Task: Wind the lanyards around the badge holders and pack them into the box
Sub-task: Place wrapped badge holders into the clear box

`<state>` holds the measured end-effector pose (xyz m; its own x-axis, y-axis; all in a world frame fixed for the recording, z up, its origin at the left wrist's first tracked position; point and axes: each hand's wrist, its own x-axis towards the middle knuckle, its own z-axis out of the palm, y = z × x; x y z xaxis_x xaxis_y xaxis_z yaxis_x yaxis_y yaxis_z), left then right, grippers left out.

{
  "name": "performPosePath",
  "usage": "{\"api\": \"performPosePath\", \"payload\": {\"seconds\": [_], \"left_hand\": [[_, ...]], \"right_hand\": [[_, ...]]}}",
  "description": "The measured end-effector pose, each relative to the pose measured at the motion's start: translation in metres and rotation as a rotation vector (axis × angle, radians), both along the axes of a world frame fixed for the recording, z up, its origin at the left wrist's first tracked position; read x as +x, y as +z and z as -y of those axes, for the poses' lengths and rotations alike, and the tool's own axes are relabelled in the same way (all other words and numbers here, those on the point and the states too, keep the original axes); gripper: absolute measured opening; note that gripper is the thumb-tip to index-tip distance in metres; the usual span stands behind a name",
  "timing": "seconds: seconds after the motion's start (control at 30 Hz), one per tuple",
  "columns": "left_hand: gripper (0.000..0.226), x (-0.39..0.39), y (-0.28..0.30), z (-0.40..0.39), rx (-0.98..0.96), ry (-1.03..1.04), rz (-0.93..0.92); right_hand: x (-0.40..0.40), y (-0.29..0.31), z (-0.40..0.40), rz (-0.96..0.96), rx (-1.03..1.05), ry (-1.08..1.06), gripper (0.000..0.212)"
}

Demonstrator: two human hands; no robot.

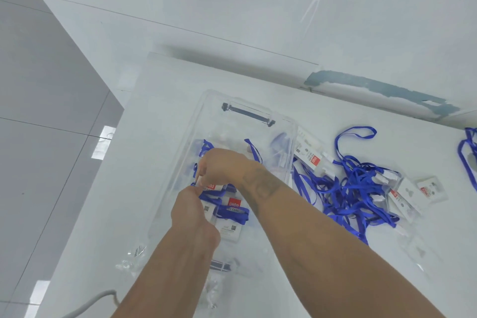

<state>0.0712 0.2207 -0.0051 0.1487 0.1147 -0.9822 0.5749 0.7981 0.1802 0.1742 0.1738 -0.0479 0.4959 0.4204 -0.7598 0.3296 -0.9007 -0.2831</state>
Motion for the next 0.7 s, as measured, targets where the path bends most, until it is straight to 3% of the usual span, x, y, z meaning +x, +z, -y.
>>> {"api": "performPosePath", "payload": {"seconds": [0.07,0.3,0.4,0.53,0.7], "left_hand": [[0.01,0.001,-0.002,-0.004,-0.015,0.016,-0.025],[0.016,0.008,0.002,-0.012,0.013,0.007,-0.063],[0.004,0.007,0.001,-0.011,-0.003,0.035,-0.064],[0.01,0.007,0.009,-0.008,-0.011,0.081,-0.077],[0.025,0.008,0.019,-0.006,-0.004,0.093,-0.069]], "right_hand": [[0.0,-0.004,-0.003,-0.007,-0.004,0.008,0.025],[-0.002,-0.012,-0.01,0.047,-0.037,0.03,0.024],[-0.006,-0.016,-0.013,0.049,-0.022,0.021,0.023],[-0.004,-0.014,-0.007,0.048,0.053,0.002,0.021],[-0.002,-0.002,0.008,0.048,0.181,-0.153,0.04]]}}
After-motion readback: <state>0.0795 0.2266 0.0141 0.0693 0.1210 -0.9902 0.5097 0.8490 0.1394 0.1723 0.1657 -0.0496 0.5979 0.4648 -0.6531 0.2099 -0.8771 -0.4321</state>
